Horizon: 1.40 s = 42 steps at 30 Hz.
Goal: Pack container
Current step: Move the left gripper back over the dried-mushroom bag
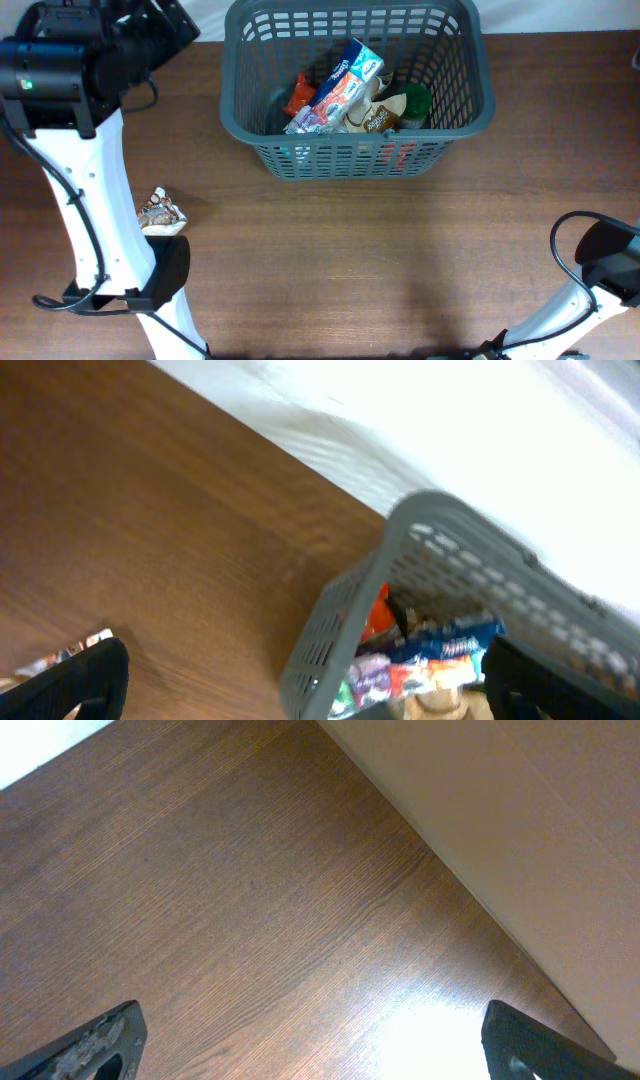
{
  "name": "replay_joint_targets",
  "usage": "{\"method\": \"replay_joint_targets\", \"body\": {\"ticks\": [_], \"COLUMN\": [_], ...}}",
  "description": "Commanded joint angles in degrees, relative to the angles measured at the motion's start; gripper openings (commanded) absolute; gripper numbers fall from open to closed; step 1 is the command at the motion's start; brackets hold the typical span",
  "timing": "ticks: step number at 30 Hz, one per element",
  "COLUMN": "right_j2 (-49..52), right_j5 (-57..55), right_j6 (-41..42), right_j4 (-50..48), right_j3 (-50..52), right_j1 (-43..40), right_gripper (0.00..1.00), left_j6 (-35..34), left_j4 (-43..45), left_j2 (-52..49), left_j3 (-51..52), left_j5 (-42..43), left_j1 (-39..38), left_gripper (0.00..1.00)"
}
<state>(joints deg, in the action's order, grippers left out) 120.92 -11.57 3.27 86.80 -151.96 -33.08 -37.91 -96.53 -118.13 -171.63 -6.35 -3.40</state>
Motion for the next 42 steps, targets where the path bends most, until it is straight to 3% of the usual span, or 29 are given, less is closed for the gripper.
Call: {"method": "replay_joint_targets", "body": {"ticks": [1,4,8,10,12,14,16,18,32,36,42], "right_j2": [-0.63,-0.63,-0.63,-0.63,-0.63,-0.63,-0.63,-0.63,-0.63,-0.63,-0.63], "right_j5": [-0.70,-0.70,-0.70,-0.70,-0.70,-0.70,-0.70,-0.70,-0.70,-0.70,-0.70], "right_j6": [0.85,0.85,0.85,0.85,0.85,0.85,0.85,0.85,0.85,0.85,0.85], "right_j4": [0.00,-0.02,-0.02,-0.02,0.00,0.00,-0.02,0.00,0.00,-0.02,-0.02], "right_j3": [0.17,0.17,0.17,0.17,0.17,0.17,0.20,0.17,0.17,0.17,0.17], "right_j1": [0.00,0.00,0.00,0.00,0.00,0.00,0.00,0.00,0.00,0.00,0.00], "right_gripper": [0.99,0.99,0.99,0.99,0.99,0.99,0.99,0.99,0.99,0.99,0.99], "left_j6": [-5.07,-2.34,-1.25,2.71,12.96,28.06,38.10,43.78,45.35,45.35,45.35], "left_j4": [-0.15,-0.15,-0.15,-0.15,-0.15,-0.15,-0.15,-0.15,-0.17,-0.17,-0.15], "left_j2": [-0.50,-0.50,-0.50,-0.50,-0.50,-0.48,-0.44,-0.46,4.07,13.68,29.00], "left_j3": [0.74,3.04,8.52,12.26,15.58,19.15,21.20,22.99,36.13,44.78,54.34], "left_j5": [-3.43,-6.95,-6.12,-4.79,-4.85,-4.31,-2.69,-2.25,2.49,1.79,2.56], "left_j1": [1.01,1.11,1.09,1.05,1.05,1.05,1.07,1.29,1.81,2.34,9.20], "left_gripper": [1.00,1.00,1.00,1.00,1.00,1.00,1.00,1.00,1.00,1.00,1.00]}}
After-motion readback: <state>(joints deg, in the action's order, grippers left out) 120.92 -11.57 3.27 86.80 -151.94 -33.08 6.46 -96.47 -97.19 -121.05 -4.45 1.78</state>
